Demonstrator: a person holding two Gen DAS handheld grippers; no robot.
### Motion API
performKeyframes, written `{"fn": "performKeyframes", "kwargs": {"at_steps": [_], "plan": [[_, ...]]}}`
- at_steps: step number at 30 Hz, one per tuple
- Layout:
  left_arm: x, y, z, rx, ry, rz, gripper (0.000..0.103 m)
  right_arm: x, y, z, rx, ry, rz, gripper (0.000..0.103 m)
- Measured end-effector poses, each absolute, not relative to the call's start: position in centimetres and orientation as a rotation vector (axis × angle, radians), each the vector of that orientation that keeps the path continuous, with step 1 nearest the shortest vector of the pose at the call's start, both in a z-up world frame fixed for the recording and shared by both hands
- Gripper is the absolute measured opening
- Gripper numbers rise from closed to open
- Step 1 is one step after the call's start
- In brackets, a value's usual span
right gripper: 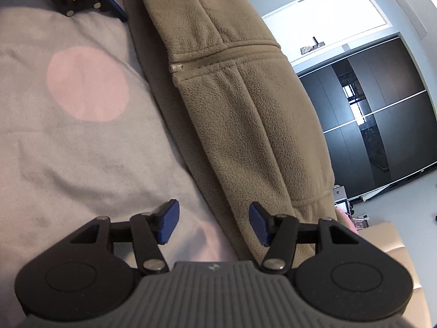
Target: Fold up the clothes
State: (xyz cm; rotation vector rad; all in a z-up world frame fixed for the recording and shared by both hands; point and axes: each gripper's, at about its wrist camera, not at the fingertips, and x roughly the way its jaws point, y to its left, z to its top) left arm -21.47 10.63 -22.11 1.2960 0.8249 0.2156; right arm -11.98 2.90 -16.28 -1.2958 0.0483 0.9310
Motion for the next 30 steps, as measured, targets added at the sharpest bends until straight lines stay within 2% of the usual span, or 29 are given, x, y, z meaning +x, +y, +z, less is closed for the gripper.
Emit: {"fn": "performKeyframes", "kwargs": {"at_steps": [5, 8, 10, 11, 12, 14, 15, 17, 18, 22, 25, 30], "plan": [[-20.6, 10.6, -22.2, 1.311, 0.816, 0.222, 0.058, -11.4, 3.7, -16.4, -1.327, 0.030, 0.910, 0.062], [-20.1, 11.0, -21.7, 1.280, 0.799, 0.232, 0.058, -11.2, 3.9, -16.6, -1.331, 0.000, 0.898, 0.072], [-19.9, 11.1, -21.3, 1.279, 0.777, 0.239, 0.057, -10.9, 3.9, -16.2, -1.321, 0.006, 0.904, 0.073], [-19.8, 11.2, -21.1, 1.279, 0.764, 0.242, 0.049, -10.7, 3.9, -16.0, -1.314, 0.013, 0.906, 0.073], [-19.7, 11.2, -21.0, 1.280, 0.752, 0.245, 0.047, -10.8, 4.1, -15.9, -1.311, 0.015, 0.908, 0.073], [-19.6, 11.2, -20.2, 1.246, 0.750, 0.247, 0.036, -11.0, 3.9, -16.0, -1.316, 0.001, 0.911, 0.073], [-19.5, 11.1, -19.7, 1.218, 0.752, 0.248, 0.033, -11.1, 3.9, -16.1, -1.319, -0.007, 0.913, 0.073], [-19.7, 10.8, -18.3, 1.156, 0.742, 0.248, 0.015, -11.0, 4.0, -16.0, -1.322, -0.017, 0.915, 0.073], [-19.7, 10.6, -17.5, 1.125, 0.737, 0.248, 0.011, -11.0, 4.1, -16.0, -1.322, -0.020, 0.915, 0.073], [-20.5, 10.0, -14.9, 1.063, 0.634, 0.298, 0.005, -11.0, 4.3, -16.1, -1.324, -0.036, 0.914, 0.073], [-20.2, 10.2, -13.1, 1.000, 0.619, 0.326, 0.005, -10.8, 4.3, -16.2, -1.324, -0.057, 0.903, 0.074], [-21.5, 9.7, -13.3, 1.008, 0.665, 0.240, 0.005, -10.2, 4.8, -15.9, -1.333, -0.066, 0.891, 0.074]]}}
